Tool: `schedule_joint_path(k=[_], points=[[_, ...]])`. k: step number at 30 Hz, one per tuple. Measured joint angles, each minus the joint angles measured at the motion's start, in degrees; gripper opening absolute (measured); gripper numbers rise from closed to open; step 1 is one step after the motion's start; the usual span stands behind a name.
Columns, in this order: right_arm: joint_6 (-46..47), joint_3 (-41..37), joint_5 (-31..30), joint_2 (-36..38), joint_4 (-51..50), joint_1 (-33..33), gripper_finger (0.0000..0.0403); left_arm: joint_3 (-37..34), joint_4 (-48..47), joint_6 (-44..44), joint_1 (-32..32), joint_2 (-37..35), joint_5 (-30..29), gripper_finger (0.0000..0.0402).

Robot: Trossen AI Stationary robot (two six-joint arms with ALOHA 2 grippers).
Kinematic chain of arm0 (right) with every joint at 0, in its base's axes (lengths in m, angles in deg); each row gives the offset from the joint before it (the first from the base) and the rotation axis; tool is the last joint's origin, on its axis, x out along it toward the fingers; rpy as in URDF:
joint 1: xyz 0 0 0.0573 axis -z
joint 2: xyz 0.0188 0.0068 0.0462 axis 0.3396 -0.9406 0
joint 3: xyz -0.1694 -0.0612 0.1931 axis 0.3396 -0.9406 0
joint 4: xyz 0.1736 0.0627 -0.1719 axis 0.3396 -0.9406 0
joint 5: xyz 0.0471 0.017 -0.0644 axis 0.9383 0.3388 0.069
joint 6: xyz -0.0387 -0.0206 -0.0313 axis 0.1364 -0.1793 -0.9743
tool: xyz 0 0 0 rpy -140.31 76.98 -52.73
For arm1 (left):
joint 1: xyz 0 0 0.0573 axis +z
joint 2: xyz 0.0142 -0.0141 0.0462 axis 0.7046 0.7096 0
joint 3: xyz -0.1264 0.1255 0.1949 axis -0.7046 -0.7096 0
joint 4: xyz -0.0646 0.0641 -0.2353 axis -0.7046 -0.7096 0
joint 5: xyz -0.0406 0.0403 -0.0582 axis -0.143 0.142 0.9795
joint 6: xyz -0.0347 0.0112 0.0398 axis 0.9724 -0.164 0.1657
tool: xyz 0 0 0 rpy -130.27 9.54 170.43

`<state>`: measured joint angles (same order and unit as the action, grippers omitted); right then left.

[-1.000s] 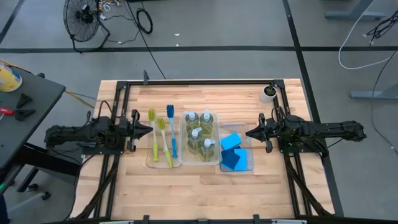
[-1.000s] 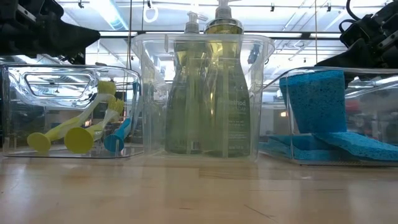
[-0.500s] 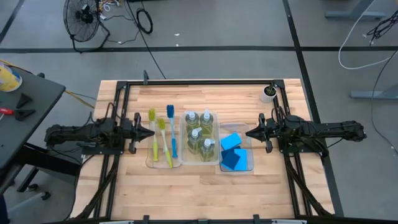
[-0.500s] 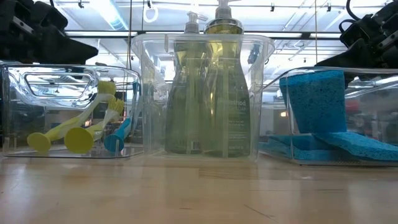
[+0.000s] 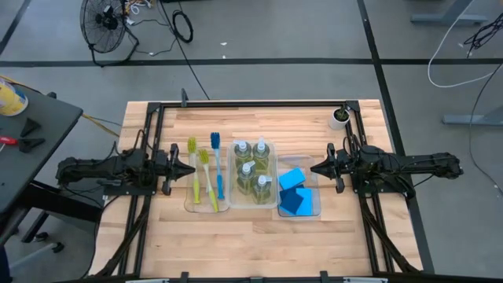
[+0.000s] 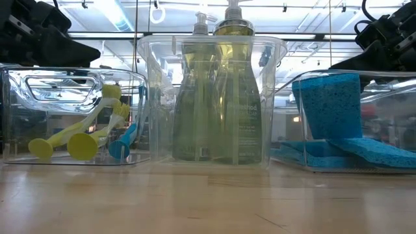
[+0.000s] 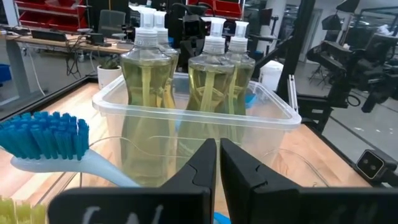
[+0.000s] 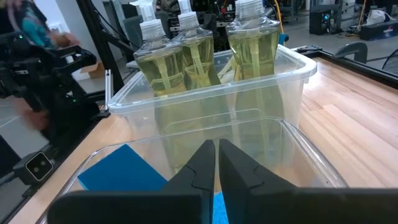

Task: Pick & Place Kitchen Sink Supplies
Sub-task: Return to Home Position

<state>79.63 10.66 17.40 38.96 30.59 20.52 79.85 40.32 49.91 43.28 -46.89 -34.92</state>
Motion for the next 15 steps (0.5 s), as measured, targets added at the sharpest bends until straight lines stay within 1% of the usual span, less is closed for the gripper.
schedule_joint_path(k=[15], points=[[0.0, 0.01, 0.01, 0.01, 0.0, -0.01, 0.0025, -0.09, 0.27, -0.06, 0.0, 0.0, -0.31, 0.0026]])
